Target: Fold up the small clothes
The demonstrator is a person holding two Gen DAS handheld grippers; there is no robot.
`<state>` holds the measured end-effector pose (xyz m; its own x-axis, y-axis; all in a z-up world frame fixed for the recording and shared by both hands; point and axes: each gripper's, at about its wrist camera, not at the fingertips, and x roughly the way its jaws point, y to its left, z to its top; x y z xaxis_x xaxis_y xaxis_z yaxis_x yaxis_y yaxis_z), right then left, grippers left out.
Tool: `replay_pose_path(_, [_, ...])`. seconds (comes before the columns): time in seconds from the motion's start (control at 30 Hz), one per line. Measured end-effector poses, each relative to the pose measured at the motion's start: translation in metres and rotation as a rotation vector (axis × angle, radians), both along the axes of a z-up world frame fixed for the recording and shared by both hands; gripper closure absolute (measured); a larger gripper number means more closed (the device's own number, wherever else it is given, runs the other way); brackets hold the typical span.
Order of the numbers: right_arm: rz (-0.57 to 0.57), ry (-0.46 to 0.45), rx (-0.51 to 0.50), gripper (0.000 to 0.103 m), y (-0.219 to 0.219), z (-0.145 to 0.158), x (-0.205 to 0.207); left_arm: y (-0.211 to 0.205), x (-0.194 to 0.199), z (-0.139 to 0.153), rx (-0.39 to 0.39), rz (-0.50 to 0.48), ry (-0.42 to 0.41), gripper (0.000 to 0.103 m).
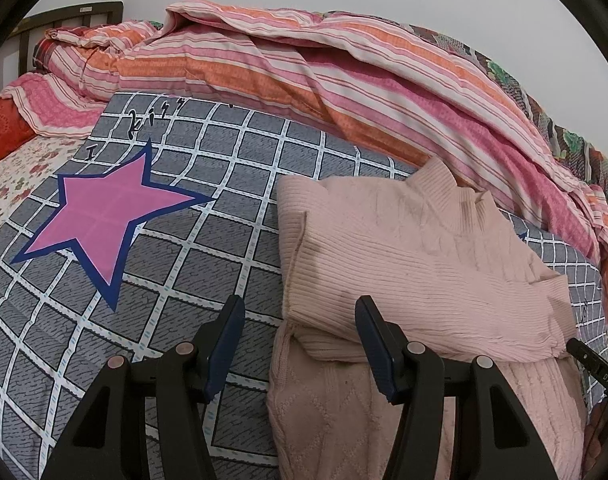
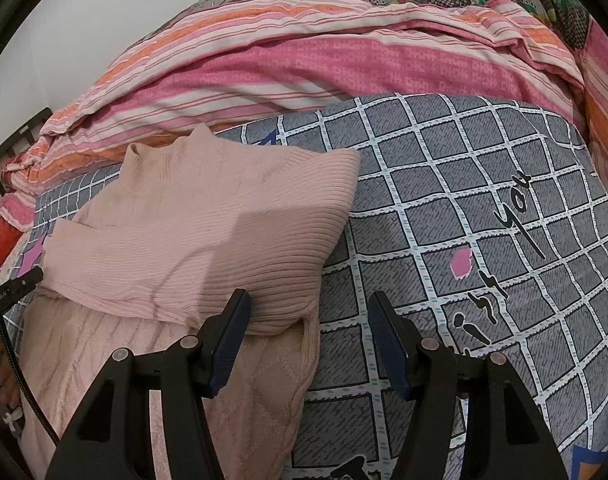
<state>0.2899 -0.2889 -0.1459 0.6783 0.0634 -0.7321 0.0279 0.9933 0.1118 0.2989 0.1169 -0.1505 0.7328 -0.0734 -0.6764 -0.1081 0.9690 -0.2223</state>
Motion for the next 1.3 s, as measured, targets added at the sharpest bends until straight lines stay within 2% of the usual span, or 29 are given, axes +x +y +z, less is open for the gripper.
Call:
replay_pose_path(0.77, [0.019,-0.011,-0.009,0.044,0.005,0.003,-0.002,-0.002,-0.001,0.002,-0.005,-0.003,-0.008,0.048])
replay_pose_path(1.3, [0.092,-0.051,-0.042,0.045,0.019,0.007,-0.009,-0.006,-0.004,0.003,-0.002,-0.03,-0.037,0.047])
